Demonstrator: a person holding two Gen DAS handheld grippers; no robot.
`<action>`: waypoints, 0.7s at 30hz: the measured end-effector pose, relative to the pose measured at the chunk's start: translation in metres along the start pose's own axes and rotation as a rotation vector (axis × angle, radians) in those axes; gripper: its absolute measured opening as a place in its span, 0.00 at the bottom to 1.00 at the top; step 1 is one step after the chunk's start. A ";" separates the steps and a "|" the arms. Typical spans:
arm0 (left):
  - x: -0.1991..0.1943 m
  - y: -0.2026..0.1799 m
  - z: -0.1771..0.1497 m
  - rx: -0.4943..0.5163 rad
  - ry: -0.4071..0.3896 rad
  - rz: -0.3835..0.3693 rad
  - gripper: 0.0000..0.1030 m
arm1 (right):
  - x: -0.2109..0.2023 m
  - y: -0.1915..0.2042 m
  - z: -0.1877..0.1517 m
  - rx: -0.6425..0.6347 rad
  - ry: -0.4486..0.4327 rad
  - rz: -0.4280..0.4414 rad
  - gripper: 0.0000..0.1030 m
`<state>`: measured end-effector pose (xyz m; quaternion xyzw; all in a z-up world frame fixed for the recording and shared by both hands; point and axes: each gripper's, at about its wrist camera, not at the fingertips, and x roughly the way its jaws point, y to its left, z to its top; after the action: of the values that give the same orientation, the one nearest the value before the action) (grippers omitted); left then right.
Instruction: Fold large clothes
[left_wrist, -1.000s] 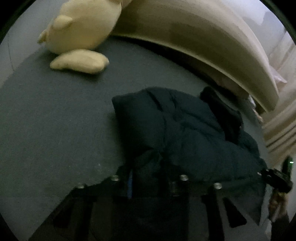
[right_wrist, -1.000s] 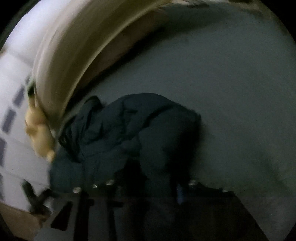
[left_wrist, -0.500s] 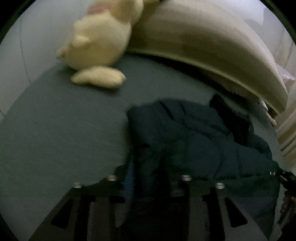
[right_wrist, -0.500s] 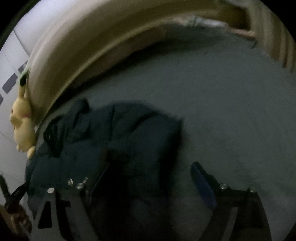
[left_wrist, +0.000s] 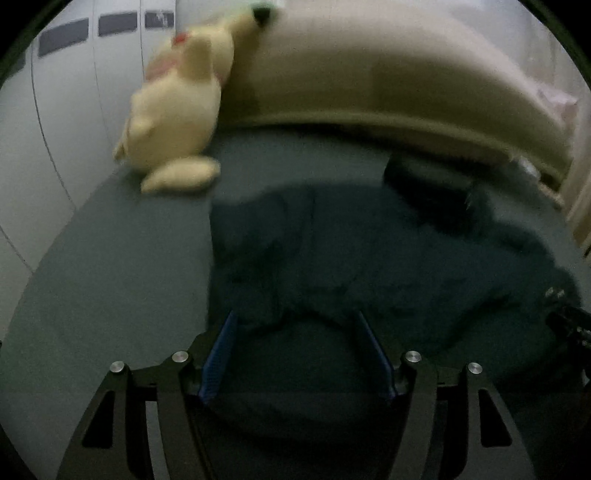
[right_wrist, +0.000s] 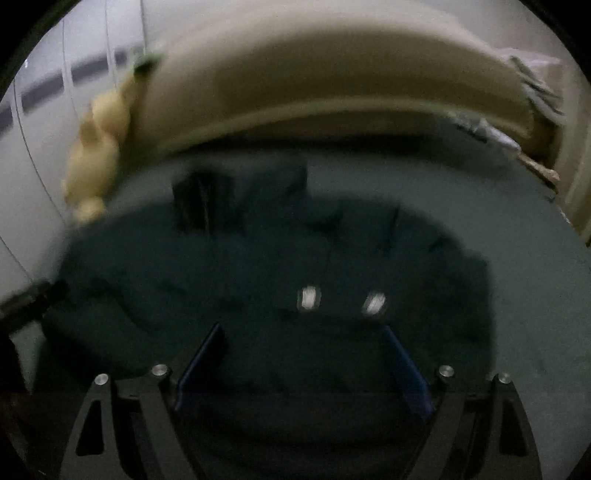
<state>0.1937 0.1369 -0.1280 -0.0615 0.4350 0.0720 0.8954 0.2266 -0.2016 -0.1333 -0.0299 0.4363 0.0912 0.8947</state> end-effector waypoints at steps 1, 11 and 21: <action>0.003 0.001 -0.002 -0.003 0.003 0.003 0.66 | 0.004 -0.001 -0.005 0.003 0.009 0.003 0.85; 0.016 0.001 -0.008 0.023 0.010 0.022 0.67 | 0.022 -0.008 -0.003 0.008 0.053 -0.006 0.88; 0.018 0.005 0.000 0.005 0.089 0.009 0.72 | 0.018 -0.003 -0.005 0.000 0.103 -0.015 0.89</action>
<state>0.2040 0.1435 -0.1425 -0.0603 0.4748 0.0721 0.8751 0.2340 -0.2030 -0.1505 -0.0376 0.4817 0.0828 0.8716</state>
